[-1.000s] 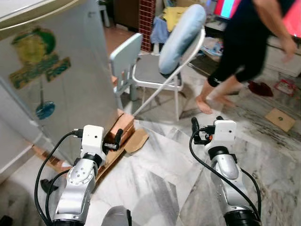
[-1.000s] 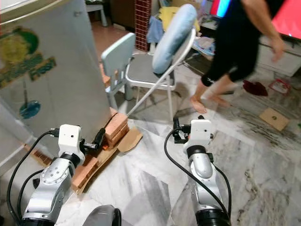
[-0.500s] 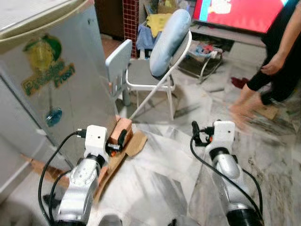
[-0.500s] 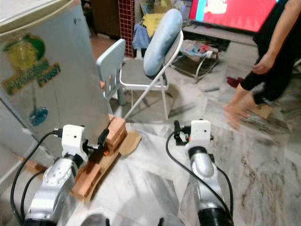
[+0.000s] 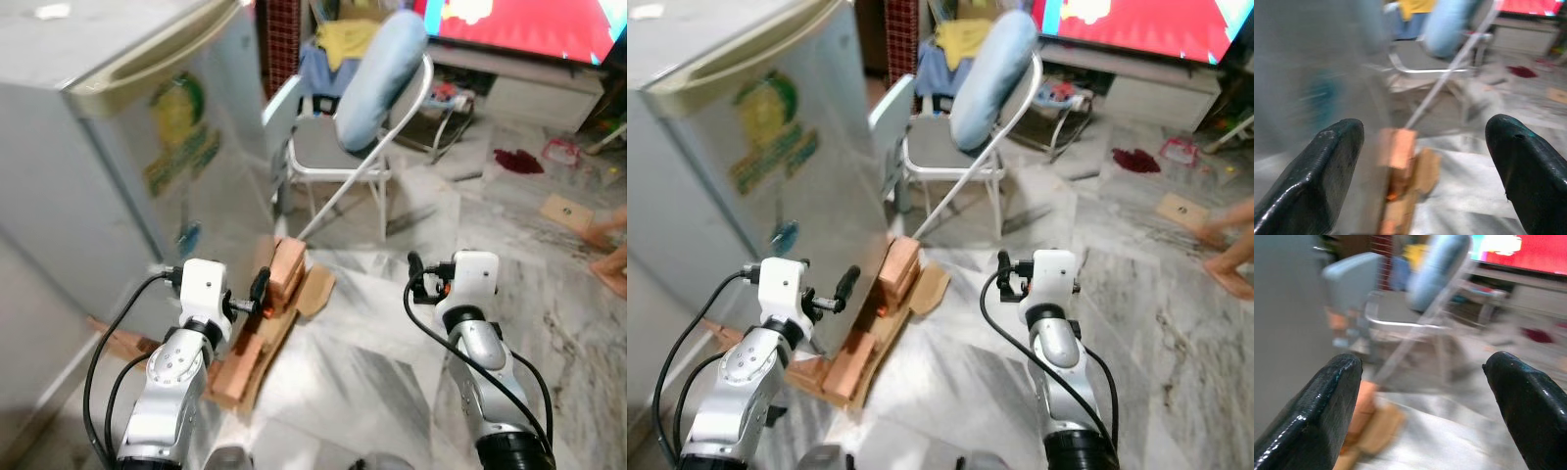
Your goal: Restocking fridge
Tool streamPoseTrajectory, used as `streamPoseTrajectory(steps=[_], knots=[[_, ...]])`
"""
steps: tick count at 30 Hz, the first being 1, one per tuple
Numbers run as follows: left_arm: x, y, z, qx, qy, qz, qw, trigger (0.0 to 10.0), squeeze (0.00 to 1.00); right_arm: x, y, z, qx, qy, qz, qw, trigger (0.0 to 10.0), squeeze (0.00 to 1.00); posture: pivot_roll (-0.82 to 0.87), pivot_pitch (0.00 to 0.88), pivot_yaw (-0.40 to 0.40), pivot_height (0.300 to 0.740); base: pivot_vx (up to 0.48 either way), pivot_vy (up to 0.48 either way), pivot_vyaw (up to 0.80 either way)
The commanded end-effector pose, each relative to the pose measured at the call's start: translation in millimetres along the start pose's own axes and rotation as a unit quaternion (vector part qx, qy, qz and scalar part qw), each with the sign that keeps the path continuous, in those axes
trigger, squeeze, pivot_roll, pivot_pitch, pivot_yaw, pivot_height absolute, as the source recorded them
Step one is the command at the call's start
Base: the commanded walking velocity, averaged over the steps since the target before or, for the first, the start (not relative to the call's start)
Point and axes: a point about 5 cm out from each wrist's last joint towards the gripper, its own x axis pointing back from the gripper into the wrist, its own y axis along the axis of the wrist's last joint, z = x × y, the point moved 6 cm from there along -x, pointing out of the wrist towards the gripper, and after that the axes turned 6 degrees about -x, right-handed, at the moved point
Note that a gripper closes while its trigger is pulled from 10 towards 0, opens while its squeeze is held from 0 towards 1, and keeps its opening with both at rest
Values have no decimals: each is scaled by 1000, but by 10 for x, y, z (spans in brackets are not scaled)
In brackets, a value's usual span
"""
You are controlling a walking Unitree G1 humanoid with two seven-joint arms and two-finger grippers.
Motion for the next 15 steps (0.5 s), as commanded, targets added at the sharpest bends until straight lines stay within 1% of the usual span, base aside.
streamPoseTrajectory(steps=[1, 4, 5, 6, 7, 8, 11, 12, 13, 15], knots=[[-12, 29, -19, 0, -4, -4, 1000, 10000, 0, -5, 53, -68, 5, -6, -6, 1000, 10000, 0, 56, 24, -43, 740, 0, 0, 0], [-3, 66, -28, -5, -9, -7, 1000, 10000, 0, 1, 42, -84, 8, -10, -4, 1000, 10000, 0, 59, 27, -44, 740, 0, 0, 0], [-6, 89, -27, -8, -9, -12, 1000, 10000, 0, 5, 43, -96, -2, -13, -6, 1000, 10000, 0, 60, 29, -44, 740, 0, 0, 0], [-13, 100, 4, -10, 3, -15, 1000, 10000, 0, 13, 64, -114, -24, -18, -12, 999, 10000, 0, 60, 29, -44, 740, 0, 0, 0], [-17, 102, 31, -9, 10, -16, 1000, 10000, 0, 13, 77, -120, -26, -20, -15, 999, 10000, 0, 58, 29, -45, 740, 0, 0, 0], [-19, 103, 50, -7, 15, -17, 1000, 10000, 0, 13, 86, -123, -25, -20, -16, 999, 10000, 0, 58, 29, -45, 740, 0, 0, 0], [-37, 91, 146, 14, 34, -15, 999, 10000, 0, 12, 114, -138, -11, -25, -22, 999, 10000, 0, 56, 30, -46, 740, 0, 0, 0], [-37, 91, 146, 14, 34, -15, 999, 10000, 0, 12, 114, -138, -11, -25, -22, 999, 10000, 0, 56, 30, -46, 740, 0, 0, 0], [-74, 118, 195, 12, 40, -17, 999, 10000, 0, 6, 120, -150, -9, -26, -23, 999, 10000, 0, 59, 32, -51, 740, 0, 0, 0], [-102, 136, 220, 12, 43, -18, 999, 10000, 0, 1, 120, -154, -9, -26, -22, 999, 10000, 0, 61, 34, -53, 740, 0, 0, 0]])
